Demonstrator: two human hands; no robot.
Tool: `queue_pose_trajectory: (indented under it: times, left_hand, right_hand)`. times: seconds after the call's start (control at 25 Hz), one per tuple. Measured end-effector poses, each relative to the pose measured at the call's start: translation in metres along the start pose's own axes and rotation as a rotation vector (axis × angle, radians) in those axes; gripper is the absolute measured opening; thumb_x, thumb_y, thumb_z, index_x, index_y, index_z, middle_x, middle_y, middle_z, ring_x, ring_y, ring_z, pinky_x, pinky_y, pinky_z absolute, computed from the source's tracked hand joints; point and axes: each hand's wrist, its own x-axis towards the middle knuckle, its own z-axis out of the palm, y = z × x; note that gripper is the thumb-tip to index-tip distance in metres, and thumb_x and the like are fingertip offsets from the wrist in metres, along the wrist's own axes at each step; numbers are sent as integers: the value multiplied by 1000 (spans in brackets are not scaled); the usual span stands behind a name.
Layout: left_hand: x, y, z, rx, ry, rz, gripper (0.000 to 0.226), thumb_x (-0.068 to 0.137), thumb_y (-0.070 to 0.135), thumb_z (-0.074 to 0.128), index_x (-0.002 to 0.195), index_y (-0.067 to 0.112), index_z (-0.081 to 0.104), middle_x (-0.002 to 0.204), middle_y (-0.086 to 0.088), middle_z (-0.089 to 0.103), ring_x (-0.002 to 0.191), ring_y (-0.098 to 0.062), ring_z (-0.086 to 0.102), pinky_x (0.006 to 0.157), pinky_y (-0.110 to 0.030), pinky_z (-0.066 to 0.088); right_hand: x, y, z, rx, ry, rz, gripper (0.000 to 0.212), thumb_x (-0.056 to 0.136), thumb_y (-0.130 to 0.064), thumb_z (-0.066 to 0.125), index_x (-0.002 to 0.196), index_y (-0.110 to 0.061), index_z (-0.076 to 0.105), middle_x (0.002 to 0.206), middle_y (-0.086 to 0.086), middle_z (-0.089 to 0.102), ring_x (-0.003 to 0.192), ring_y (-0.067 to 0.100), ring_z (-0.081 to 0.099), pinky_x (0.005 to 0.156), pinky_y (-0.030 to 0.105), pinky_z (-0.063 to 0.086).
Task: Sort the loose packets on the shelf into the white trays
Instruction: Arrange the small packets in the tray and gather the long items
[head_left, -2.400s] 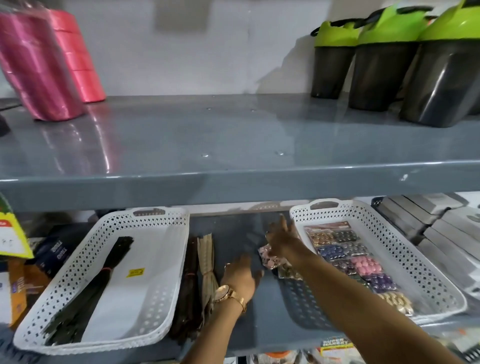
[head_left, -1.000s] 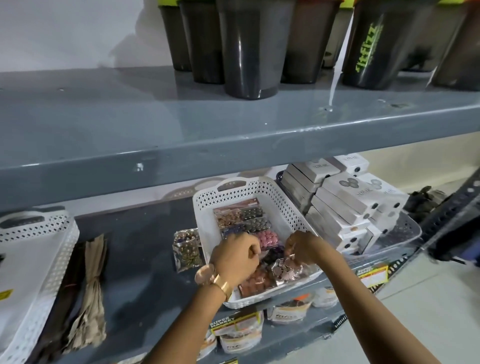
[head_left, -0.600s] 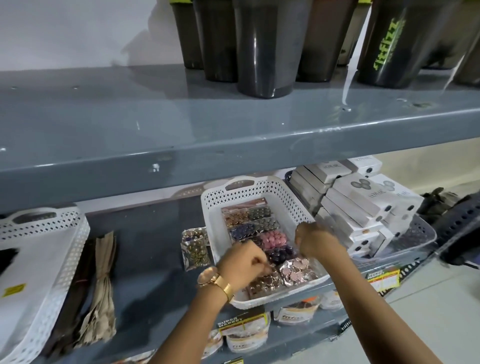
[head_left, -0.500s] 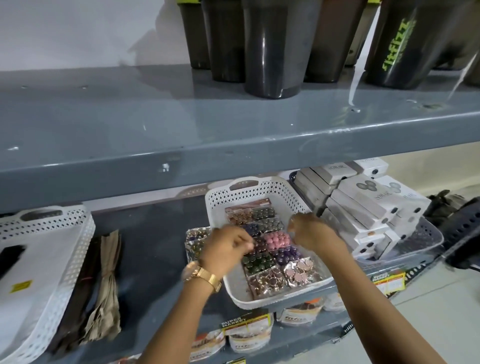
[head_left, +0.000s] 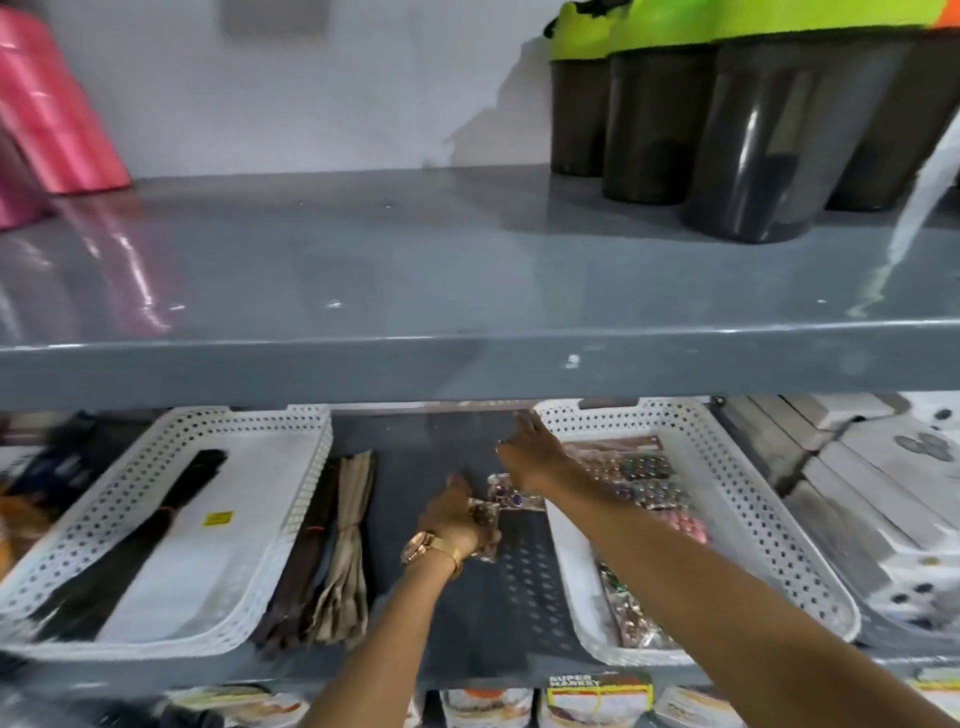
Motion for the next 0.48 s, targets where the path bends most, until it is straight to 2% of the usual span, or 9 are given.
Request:
queue_pose_trajectory:
  times: [0.08, 0.12, 0.16, 0.2, 0.24, 0.28, 0.32, 0.4, 0.48]
  left_hand:
    - [-1, -21, -16, -87, 45, -59, 55, 62, 18, 84, 108, 14, 55, 107, -6, 67, 100, -26, 64, 76, -29, 47]
    - [-2, -31, -24, -149, 75, -79, 55, 62, 13, 85, 109, 12, 56, 108, -7, 66, 101, -26, 63, 79, -28, 48]
    - [-3, -38, -32, -228, 99, -84, 56, 62, 8, 85, 111, 8, 57, 107, -9, 65, 101, -25, 62, 78, -27, 48]
    - [-4, -42, -40, -309, 110, -76, 54, 63, 2, 85, 110, 4, 59, 103, -10, 64, 98, -25, 61, 72, -25, 47]
    - [-4, -43, -48, -389, 111, -56, 45, 65, -2, 84, 105, 1, 62, 97, -11, 63, 94, -23, 60, 67, -22, 45]
    - [-5, -42, -54, -448, 110, -33, 32, 67, -6, 81, 94, 1, 65, 90, -11, 63, 89, -21, 59, 63, -19, 44]
    - [-5, -39, -60, -506, 112, -6, 23, 70, -9, 78, 82, 6, 66, 82, -10, 64, 83, -20, 59, 61, -17, 44]
    - [-6, -23, -71, -581, 143, 59, 27, 72, -11, 75, 69, 14, 65, 66, -4, 64, 65, -14, 59, 57, -17, 45]
    - [-5, -4, -78, -595, 133, 152, 22, 73, -9, 75, 75, 11, 68, 66, 3, 65, 56, 0, 59, 56, -14, 47]
  right_hand:
    - [10, -8, 12, 6, -40, -26, 44, 90, -3, 51, 134, 0, 51, 146, 24, 44, 141, 33, 33, 121, 20, -3]
    - [11, -12, 14, 24, -53, -47, 41, 89, -3, 52, 130, -2, 55, 139, 21, 53, 136, 31, 42, 123, 27, -1]
    - [13, -14, 13, 54, -73, -56, 39, 87, -2, 55, 125, -5, 60, 133, 18, 60, 131, 30, 49, 125, 37, 8]
    - [14, -14, 11, 136, -84, -55, 37, 84, -2, 58, 120, -8, 63, 130, 16, 63, 127, 30, 53, 121, 40, 22]
    - [14, -14, 7, 269, -111, -58, 35, 83, -2, 62, 117, -7, 65, 127, 15, 65, 121, 30, 58, 112, 37, 38]
    - [15, -13, 2, 420, -117, -65, 32, 81, -3, 66, 114, -5, 67, 122, 15, 67, 116, 30, 61, 99, 31, 46]
    - [13, -11, -8, 566, -96, -55, 29, 81, -3, 68, 110, -2, 69, 118, 16, 68, 111, 29, 63, 88, 26, 47]
    - [4, 4, -27, 889, -19, 47, 23, 81, -2, 70, 103, 1, 70, 108, 21, 68, 96, 28, 64, 75, 23, 44]
    - [-17, 32, -41, 1284, 12, 156, 25, 86, -4, 65, 110, 5, 67, 110, 23, 66, 89, 22, 60, 64, 19, 50]
